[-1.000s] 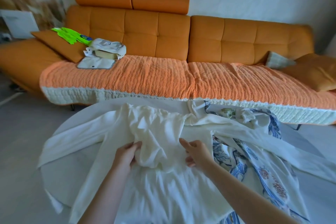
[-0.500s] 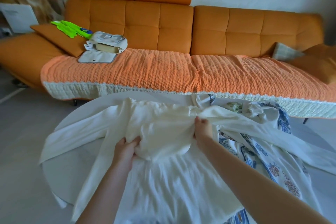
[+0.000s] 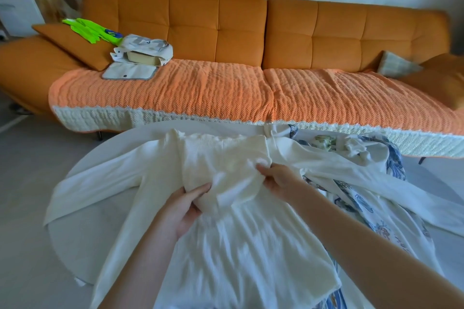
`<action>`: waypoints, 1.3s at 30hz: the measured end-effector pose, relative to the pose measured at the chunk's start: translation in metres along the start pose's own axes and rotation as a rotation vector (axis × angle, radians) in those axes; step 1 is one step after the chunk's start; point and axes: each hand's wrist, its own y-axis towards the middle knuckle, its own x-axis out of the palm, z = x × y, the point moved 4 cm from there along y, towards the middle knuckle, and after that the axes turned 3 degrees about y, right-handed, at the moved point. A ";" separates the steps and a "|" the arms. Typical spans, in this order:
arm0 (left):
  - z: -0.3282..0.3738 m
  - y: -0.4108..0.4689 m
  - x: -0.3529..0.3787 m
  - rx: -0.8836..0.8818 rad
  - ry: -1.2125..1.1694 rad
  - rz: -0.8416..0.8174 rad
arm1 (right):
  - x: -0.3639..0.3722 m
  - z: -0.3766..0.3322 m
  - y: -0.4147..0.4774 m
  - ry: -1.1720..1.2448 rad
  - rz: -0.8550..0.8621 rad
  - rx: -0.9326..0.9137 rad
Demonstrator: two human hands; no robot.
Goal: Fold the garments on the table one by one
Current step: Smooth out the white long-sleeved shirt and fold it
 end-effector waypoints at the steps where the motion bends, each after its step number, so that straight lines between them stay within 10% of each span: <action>1: -0.001 0.002 -0.002 0.026 0.043 0.044 | -0.001 -0.002 0.001 0.107 -0.022 -0.005; 6: 0.004 -0.006 -0.018 0.260 0.716 0.288 | -0.017 0.004 -0.004 -0.583 0.161 -0.155; 11: -0.009 -0.013 -0.011 0.120 0.575 0.158 | -0.011 0.011 -0.030 -0.912 0.046 0.002; 17: -0.009 -0.016 -0.007 0.122 0.289 0.158 | 0.000 0.011 -0.033 0.059 -0.155 0.126; 26: -0.016 -0.023 -0.005 0.006 0.025 0.084 | 0.002 0.036 -0.039 0.071 -0.080 0.063; 33: 0.015 -0.048 0.016 0.825 1.216 0.382 | 0.012 -0.007 -0.039 -0.811 0.188 -0.493; 39: -0.026 -0.008 0.054 0.619 1.831 0.018 | 0.028 -0.011 0.042 -1.354 -0.040 -0.474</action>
